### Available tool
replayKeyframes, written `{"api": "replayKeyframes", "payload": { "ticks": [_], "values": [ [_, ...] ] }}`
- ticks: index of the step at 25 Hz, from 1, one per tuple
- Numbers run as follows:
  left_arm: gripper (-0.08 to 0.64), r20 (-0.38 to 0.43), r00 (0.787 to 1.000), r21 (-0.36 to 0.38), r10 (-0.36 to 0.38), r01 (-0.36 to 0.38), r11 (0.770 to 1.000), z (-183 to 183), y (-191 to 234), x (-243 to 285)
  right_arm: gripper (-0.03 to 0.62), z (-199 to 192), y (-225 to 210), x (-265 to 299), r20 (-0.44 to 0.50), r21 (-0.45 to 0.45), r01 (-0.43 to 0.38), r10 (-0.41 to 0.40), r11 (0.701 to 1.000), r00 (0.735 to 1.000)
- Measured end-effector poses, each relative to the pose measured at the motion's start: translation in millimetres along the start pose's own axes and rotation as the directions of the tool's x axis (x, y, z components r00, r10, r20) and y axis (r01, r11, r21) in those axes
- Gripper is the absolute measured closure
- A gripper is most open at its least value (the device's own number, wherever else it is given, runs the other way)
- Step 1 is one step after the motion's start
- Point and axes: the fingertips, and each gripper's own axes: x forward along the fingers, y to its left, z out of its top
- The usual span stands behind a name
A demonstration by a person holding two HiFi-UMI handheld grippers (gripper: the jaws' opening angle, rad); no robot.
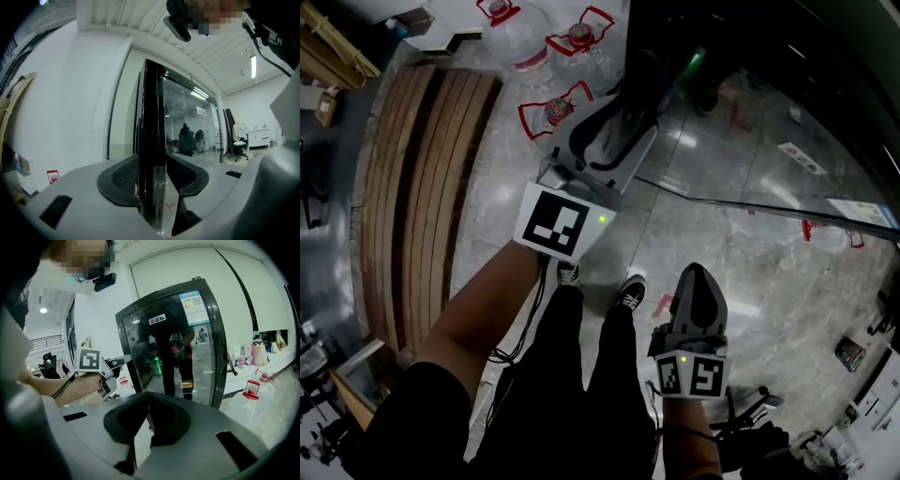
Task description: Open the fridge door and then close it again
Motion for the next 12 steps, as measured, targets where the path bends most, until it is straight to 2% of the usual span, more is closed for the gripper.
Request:
{"api": "replayKeyframes", "payload": {
  "ticks": [12],
  "values": [
    [0.37,0.008,0.998,0.015,-0.056,0.056,0.998,1.8,0.5,3.0,0.577,-10.5,-3.9,-7.9,-0.015,0.038,0.003,-0.002,0.999,1.0]
  ]
}}
